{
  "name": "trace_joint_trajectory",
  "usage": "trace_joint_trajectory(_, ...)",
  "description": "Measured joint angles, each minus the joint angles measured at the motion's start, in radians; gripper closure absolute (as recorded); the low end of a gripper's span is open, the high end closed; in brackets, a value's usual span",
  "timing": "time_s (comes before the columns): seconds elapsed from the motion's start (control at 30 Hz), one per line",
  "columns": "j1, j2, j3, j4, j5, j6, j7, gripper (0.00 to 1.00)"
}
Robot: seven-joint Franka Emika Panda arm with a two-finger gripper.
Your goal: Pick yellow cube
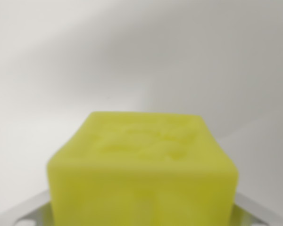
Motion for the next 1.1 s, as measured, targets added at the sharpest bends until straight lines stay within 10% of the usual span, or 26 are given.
trace_joint_trajectory(1.1, -0.002, -0.174, 0.0, -0.011, -0.016, -0.163, 0.011, 1.0)
